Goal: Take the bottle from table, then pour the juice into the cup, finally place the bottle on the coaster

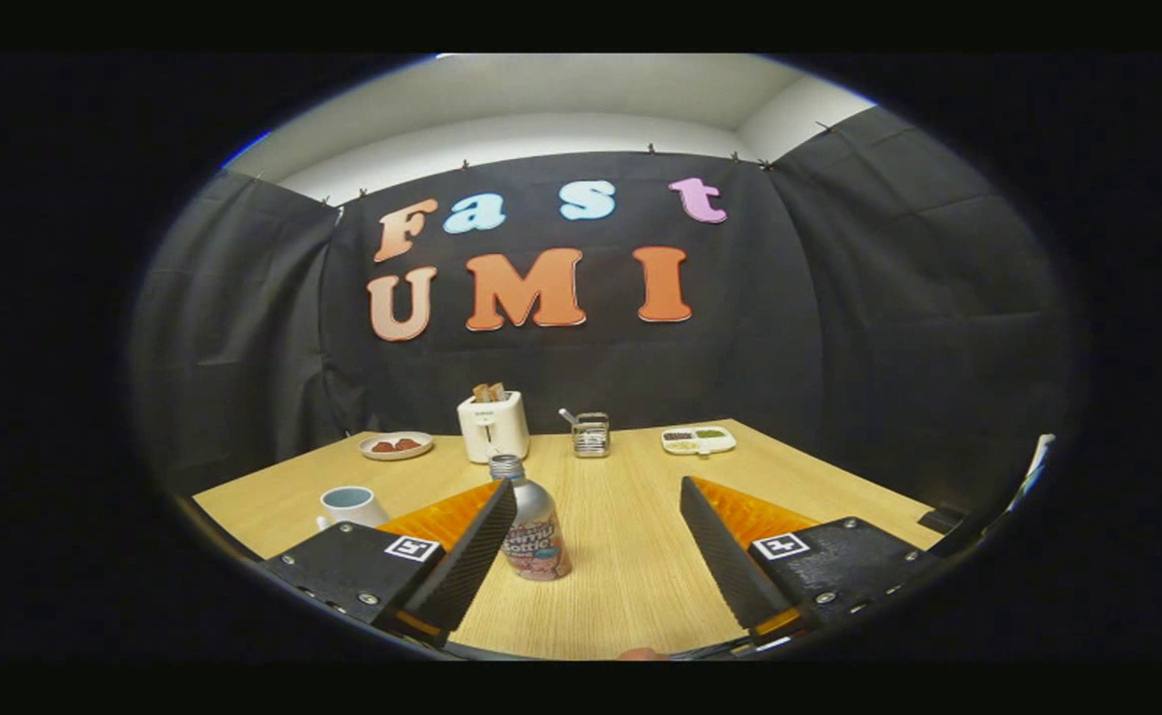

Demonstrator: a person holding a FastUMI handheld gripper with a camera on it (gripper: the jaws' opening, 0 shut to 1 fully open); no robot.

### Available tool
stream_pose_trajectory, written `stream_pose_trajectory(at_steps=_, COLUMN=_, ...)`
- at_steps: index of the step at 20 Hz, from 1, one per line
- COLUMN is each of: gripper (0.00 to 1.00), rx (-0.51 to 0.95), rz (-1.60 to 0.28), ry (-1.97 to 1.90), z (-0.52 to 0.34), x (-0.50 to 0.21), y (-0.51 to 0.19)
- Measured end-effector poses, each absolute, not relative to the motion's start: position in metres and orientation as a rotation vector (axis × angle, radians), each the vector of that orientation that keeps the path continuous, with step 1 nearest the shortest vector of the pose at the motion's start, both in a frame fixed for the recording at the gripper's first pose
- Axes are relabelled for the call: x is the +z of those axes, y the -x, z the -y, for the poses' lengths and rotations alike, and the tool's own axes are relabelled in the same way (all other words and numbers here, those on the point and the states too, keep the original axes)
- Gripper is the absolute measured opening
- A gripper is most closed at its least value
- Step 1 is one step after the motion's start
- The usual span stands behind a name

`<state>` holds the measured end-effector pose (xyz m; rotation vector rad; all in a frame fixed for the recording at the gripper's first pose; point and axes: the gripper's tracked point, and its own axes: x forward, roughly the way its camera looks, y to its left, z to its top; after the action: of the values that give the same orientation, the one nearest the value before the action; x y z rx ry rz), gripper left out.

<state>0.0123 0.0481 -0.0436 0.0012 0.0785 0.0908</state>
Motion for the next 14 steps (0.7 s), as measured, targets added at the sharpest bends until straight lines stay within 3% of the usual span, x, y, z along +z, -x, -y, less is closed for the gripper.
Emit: stream_pose_trajectory(at_steps=14, gripper=0.99, rx=0.161, rz=-0.170, ry=0.075, z=-0.106, x=-0.092, y=-0.035)
